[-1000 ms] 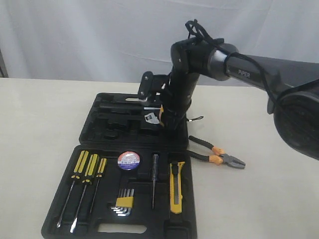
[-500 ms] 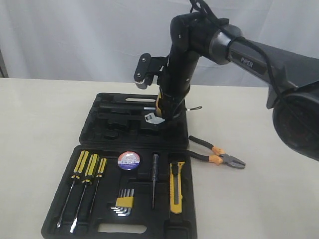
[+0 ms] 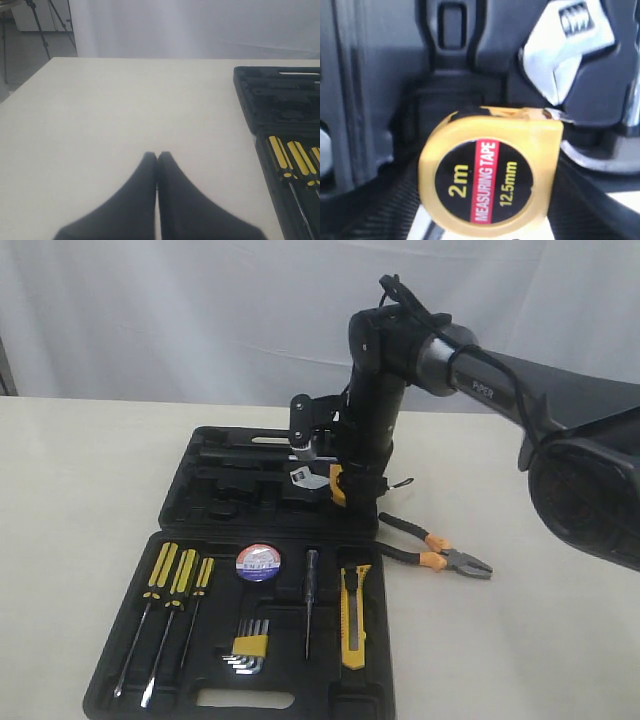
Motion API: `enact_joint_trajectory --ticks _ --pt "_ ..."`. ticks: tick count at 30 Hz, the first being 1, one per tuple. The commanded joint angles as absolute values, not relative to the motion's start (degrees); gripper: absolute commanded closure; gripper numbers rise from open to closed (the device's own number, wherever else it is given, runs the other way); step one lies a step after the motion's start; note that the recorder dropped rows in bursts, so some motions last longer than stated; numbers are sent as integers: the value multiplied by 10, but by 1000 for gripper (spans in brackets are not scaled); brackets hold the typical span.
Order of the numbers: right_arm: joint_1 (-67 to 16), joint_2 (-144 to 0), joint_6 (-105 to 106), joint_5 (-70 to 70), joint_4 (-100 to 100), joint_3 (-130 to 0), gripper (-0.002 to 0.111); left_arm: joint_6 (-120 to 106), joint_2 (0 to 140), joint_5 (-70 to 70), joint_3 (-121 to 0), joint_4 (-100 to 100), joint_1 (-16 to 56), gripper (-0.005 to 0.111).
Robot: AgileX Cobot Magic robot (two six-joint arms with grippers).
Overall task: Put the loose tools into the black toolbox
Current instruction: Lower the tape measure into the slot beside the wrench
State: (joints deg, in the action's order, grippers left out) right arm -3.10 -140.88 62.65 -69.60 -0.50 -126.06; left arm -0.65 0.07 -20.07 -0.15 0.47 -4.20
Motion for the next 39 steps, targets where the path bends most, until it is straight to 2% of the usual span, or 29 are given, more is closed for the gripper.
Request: enact_joint_trajectory --ticks 1,39 --pt "-11 -1409 643 -700 0 -1265 109 -4 0 -196 0 0 -39 107" --pt "-33 -1410 677 -700 43 -1265 109 -4 0 -196 0 0 -39 107"
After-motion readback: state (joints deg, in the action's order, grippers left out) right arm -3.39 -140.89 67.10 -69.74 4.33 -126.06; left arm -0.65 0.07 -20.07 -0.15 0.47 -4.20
